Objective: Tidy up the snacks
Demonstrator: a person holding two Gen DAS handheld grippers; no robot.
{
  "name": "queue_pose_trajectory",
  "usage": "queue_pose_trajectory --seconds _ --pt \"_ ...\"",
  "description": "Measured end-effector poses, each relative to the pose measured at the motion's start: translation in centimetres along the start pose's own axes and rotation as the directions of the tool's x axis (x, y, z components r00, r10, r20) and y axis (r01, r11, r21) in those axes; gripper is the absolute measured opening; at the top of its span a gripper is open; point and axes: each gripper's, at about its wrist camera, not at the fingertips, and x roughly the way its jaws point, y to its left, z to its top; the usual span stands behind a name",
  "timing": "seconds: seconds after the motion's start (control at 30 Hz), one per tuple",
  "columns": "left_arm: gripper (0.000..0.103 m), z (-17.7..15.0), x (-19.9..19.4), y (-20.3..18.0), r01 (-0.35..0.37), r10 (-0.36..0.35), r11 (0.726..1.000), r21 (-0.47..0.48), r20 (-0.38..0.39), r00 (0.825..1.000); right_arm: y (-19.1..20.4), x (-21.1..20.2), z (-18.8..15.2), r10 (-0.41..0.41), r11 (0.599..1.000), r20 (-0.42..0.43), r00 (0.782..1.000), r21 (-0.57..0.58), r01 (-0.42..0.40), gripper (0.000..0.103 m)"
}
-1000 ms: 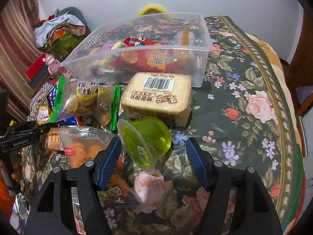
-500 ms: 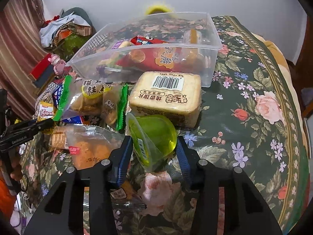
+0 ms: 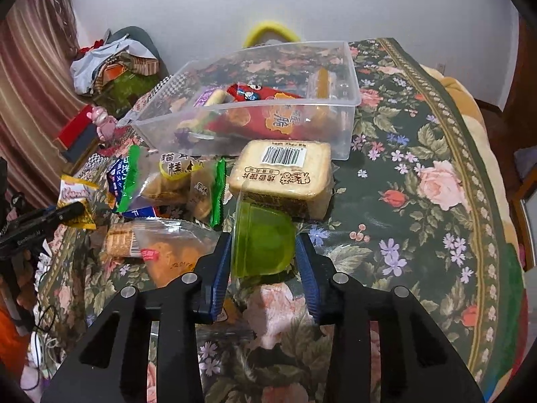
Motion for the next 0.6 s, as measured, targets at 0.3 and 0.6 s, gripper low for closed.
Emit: queue_pose_trajectory --seconds 0.3,0.6 --pt "0.036 1.3 -2.3 -1.3 0.015 -0.016 1.0 0.022 0.059 0.998 -0.6 -0.3 0.9 0.048 0.998 -0.04 0.998 0.04 -0.047 0.013" --pt "0.023 1.1 -2.5 -2.2 0.024 -0.026 0.999 0.038 0.049 0.998 0.0 2.3 0.0 0.039 0.999 -0.084 0.996 0.012 -0.039 0.041"
